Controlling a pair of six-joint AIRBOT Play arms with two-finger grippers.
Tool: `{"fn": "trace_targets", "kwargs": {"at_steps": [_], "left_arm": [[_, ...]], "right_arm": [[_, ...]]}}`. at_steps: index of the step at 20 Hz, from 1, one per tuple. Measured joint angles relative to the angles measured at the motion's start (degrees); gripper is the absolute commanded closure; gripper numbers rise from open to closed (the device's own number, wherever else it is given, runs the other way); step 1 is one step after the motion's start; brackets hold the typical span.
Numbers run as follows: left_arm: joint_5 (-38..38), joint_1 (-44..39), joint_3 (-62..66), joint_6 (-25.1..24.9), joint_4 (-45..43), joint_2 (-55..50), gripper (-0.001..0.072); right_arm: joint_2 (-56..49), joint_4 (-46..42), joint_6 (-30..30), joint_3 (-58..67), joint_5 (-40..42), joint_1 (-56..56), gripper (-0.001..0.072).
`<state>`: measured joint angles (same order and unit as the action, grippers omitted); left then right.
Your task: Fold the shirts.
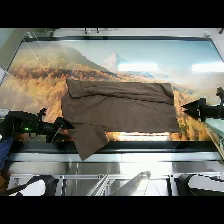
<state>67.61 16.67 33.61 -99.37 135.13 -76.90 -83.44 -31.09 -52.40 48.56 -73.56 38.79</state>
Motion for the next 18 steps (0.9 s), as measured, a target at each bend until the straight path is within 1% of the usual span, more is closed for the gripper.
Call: {"fn": "trace_targets", "kwargs": {"at_steps": [2,3,4,5,8,9,11,15,16,17,18], "left_arm": [[-1.0,-0.1,-0.2,-2.9,3.6,-2.7,0.0313],[-1.5,0.0,-0.3,-4.7,5.1,-4.1,0.0456],[-2.0,-0.1,-0.4,-6.1,6.2,-5.1,0.0648],[-2.4,-0.1,-0.4,-7.7,6.9,-6.0,0.0679],[-1.3,-0.1,0.5,-11.3,8.4,-7.0,0.0679],[0.1,0.0,1.1,-12.3,9.2,-6.8,0.0678],[2.5,0.0,2.1,-13.6,10.1,-5.9,0.0679],[5.8,0.0,3.6,-14.7,11.0,-4.6,0.0679],[6.4,0.0,3.8,-14.8,11.1,-4.5,0.0678],[6.7,0.0,3.9,-15.0,11.2,-4.4,0.0679],[7.3,0.0,4.0,-15.0,11.3,-4.4,0.0678]], "right_arm": [[0.0,0.5,0.2,0.0,-0.9,0.0,0.0315],[0.0,0.5,0.0,0.0,-1.1,0.1,0.0296],[0.0,0.0,-0.9,0.0,-1.3,0.1,0.0199],[0.0,-1.3,-2.3,-0.1,-1.4,0.2,0.0186],[-0.1,-6.2,-6.7,-0.9,-1.3,0.2,0.0188],[-0.2,-8.2,-7.9,-1.5,-0.9,0.2,0.0189],[-0.3,-11.1,-9.3,-2.7,0.2,0.2,0.0211],[-1.3,-13.9,-10.8,-5.3,1.2,0.1,0.0212],[-1.6,-13.8,-10.9,-6.0,0.9,-0.1,0.0273],[-1.9,-14.1,-11.0,-6.8,0.6,-0.6,0.0357],[-2.2,-14.6,-11.0,-7.5,0.5,-1.3,0.0369]]}}
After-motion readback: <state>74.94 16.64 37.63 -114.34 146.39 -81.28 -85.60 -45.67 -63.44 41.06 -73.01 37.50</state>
